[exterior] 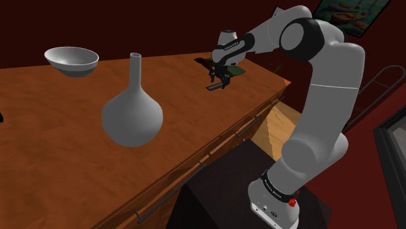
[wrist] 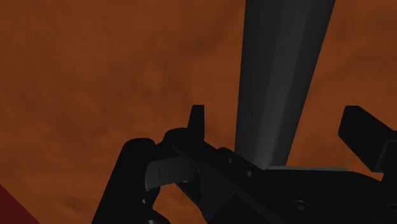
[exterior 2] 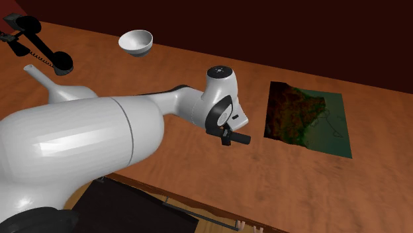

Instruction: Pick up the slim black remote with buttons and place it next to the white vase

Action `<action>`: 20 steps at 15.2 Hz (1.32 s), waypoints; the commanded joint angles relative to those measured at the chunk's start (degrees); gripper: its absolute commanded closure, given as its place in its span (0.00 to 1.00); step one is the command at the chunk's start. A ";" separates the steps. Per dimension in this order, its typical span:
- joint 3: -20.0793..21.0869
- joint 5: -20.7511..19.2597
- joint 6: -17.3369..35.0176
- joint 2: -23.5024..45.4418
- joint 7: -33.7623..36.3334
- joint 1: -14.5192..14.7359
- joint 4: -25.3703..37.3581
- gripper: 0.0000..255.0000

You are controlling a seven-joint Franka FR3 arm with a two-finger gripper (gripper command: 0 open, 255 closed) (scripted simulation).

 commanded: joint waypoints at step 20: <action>0.17 0.53 -5.47 -3.46 -1.28 0.05 2.10 1.00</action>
